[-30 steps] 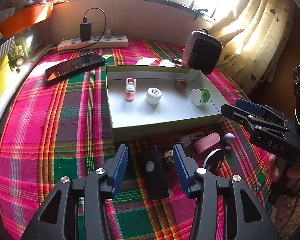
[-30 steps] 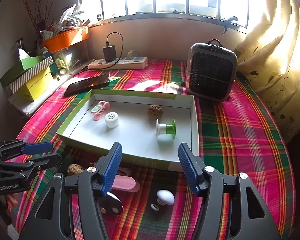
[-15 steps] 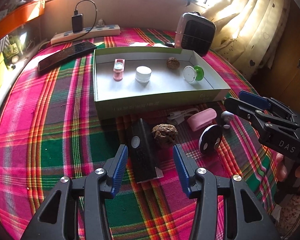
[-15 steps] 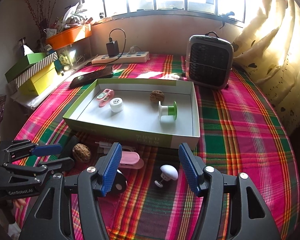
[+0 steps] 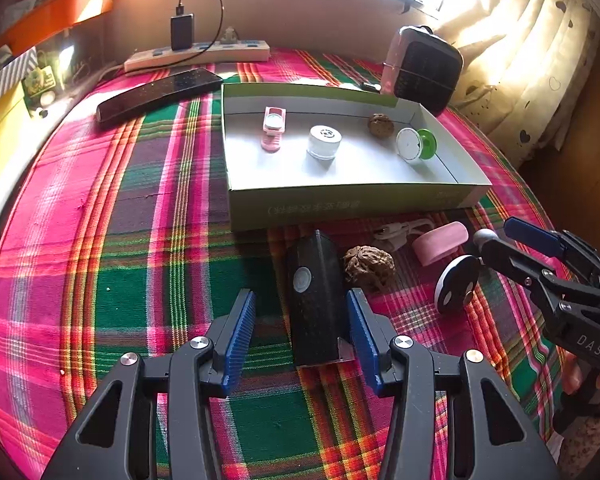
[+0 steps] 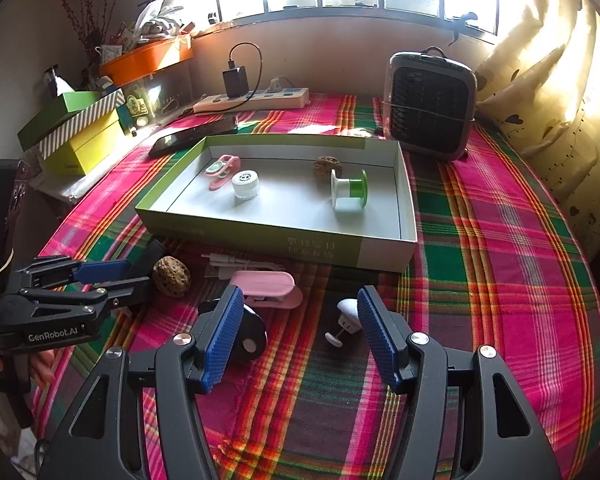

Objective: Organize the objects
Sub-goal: 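Move the left gripper to the black rectangular device while the right approaches the black disc, then grasp the black rectangular device with the left gripper while the right grasps the black disc, then carry the black device and black disc with both grippers toward the box, then lower the black device with the left gripper while the right lowers the black disc into the box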

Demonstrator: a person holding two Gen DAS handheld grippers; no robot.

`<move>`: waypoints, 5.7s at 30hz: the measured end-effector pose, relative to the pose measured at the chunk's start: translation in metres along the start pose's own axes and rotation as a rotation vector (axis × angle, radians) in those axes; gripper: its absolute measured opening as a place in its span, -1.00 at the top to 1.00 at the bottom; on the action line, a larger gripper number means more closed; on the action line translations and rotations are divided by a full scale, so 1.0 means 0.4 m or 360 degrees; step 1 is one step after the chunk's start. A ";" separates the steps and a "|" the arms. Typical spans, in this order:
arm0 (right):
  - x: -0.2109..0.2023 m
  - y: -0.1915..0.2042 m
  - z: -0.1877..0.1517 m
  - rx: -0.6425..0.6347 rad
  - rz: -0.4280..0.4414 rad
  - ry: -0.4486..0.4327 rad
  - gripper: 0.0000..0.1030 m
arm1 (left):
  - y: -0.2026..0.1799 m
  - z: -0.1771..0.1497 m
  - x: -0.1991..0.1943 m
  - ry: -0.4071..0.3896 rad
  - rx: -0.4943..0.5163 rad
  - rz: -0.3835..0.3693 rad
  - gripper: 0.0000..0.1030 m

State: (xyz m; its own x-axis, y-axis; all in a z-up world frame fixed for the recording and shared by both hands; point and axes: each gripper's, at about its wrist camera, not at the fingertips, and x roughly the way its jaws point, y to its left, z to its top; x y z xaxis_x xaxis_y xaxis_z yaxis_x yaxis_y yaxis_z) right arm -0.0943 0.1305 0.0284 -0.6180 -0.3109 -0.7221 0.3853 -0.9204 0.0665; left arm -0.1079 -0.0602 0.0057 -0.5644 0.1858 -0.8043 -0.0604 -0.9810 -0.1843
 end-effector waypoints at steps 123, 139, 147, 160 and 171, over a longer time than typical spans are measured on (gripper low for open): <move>0.062 -0.092 0.204 0.0031 -0.0047 -0.0087 0.45 | -0.003 0.153 -0.016 -0.0174 0.0043 0.0011 0.59; 0.198 -0.139 0.278 -0.0016 -0.0105 0.0034 0.45 | -0.005 0.213 0.069 -0.0117 0.0030 0.0035 0.59; 0.246 -0.134 0.279 -0.0082 -0.0146 0.0088 0.45 | -0.002 0.221 0.102 -0.0082 0.0019 0.0054 0.59; 0.280 -0.120 0.279 -0.0117 -0.0140 0.0116 0.45 | -0.004 0.226 0.125 -0.0066 0.0022 0.0061 0.59; 0.292 -0.119 0.273 -0.0120 -0.0133 0.0126 0.45 | -0.007 0.228 0.137 -0.0056 0.0025 0.0065 0.58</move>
State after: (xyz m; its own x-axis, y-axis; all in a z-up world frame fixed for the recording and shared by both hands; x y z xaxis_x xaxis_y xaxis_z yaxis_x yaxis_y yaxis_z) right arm -0.2595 0.1120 0.0161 -0.5951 -0.2113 -0.7754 0.3868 -0.9210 -0.0458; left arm -0.2136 -0.0525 0.0137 -0.5951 0.1436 -0.7908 -0.0494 -0.9886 -0.1423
